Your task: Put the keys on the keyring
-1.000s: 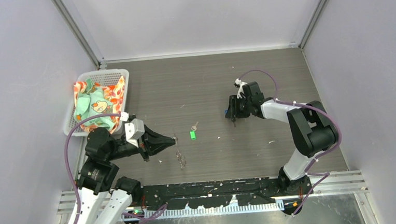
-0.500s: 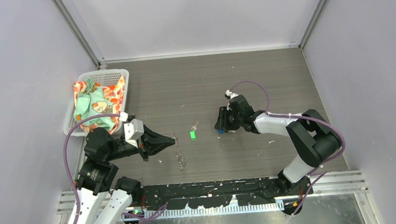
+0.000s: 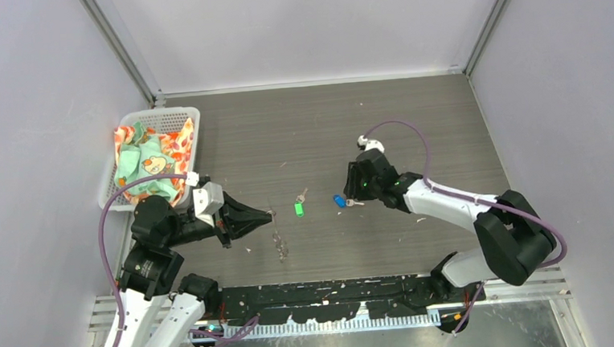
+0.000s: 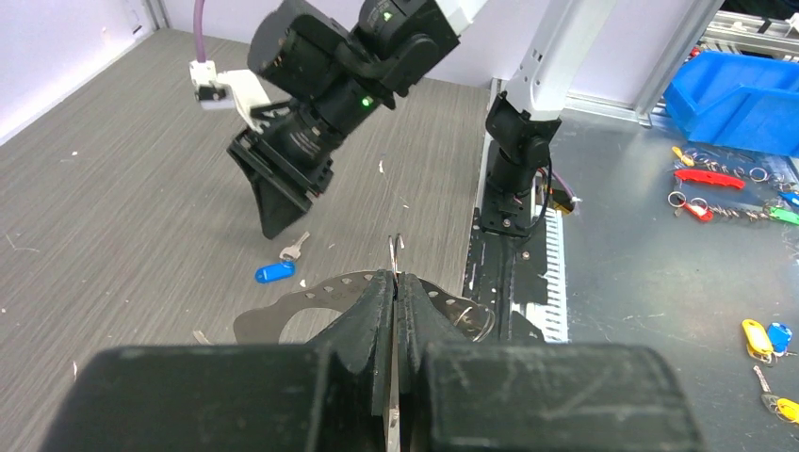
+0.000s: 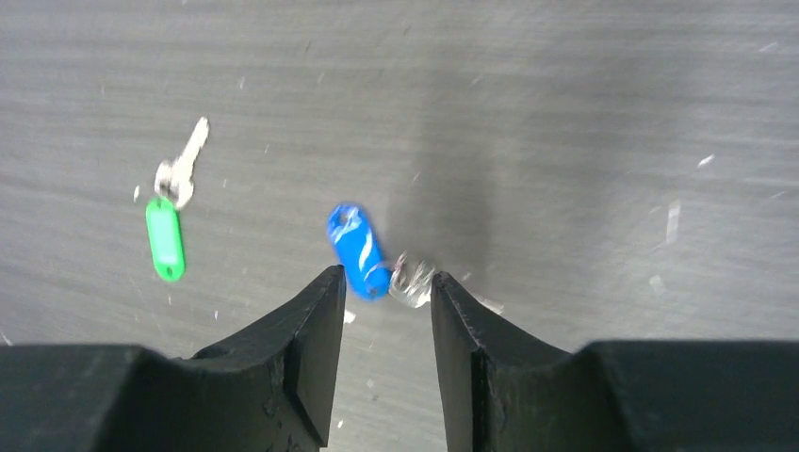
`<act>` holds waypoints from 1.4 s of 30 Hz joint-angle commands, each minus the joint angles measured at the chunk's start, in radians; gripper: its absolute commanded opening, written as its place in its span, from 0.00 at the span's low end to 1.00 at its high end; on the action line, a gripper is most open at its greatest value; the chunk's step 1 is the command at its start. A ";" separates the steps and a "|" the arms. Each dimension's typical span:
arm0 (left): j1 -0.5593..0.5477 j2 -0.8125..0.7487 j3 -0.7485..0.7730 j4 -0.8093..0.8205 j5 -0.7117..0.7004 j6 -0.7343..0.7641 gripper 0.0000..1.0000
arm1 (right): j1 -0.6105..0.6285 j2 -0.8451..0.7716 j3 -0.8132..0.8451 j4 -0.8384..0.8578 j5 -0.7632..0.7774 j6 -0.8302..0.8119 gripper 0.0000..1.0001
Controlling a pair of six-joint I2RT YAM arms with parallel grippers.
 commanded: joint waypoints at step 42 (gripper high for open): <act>0.000 -0.008 0.038 0.003 -0.012 -0.007 0.00 | 0.389 0.308 0.153 -0.152 0.629 0.123 0.34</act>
